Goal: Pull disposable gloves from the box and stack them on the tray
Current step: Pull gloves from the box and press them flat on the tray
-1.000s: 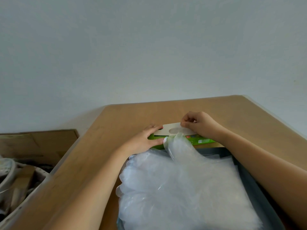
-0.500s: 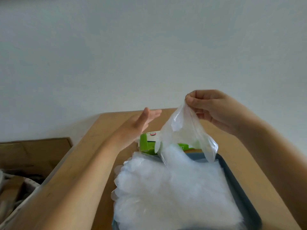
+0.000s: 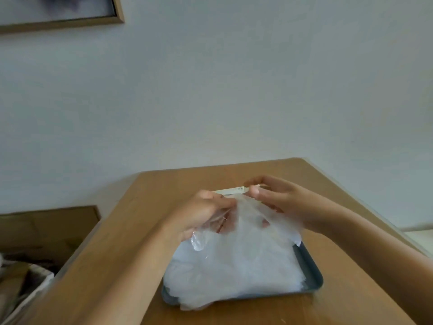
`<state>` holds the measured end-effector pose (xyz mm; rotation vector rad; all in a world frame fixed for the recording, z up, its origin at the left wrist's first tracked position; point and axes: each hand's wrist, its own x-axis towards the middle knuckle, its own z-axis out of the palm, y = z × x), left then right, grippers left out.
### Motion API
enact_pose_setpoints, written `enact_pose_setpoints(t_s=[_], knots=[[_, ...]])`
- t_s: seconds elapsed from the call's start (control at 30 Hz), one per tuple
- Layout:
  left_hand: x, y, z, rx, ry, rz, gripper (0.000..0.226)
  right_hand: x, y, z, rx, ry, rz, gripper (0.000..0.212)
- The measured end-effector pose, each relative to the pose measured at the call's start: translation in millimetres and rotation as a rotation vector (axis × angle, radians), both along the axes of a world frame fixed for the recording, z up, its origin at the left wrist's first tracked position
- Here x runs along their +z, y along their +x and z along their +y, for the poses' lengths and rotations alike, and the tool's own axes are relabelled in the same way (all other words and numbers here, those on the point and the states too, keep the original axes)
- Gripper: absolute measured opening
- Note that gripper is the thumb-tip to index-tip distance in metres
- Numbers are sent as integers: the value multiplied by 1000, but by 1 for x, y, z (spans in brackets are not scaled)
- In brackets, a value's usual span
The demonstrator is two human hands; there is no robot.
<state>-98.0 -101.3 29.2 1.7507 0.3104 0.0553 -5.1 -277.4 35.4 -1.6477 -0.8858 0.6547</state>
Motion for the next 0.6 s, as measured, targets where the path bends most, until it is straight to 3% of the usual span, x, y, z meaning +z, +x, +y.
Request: enact_pose_setpoints(t_s=[0.13, 0.2, 0.27, 0.33, 0.6], knots=[[3, -11, 2, 115, -110, 6, 32, -7, -6, -23, 153, -130, -364, 89], [3, -15, 4, 116, -94, -3, 40, -11, -14, -23, 91, -135, -531, 83], [3, -16, 7, 110, -82, -4, 43, -13, -19, -22, 45, -47, -605, 63], [3, -17, 10, 104, -95, -1, 33, -12, -21, -22, -2, -9, -664, 48], [8, -20, 24, 85, -185, 26, 17, -10, -20, -30, -51, 10, -730, 51]])
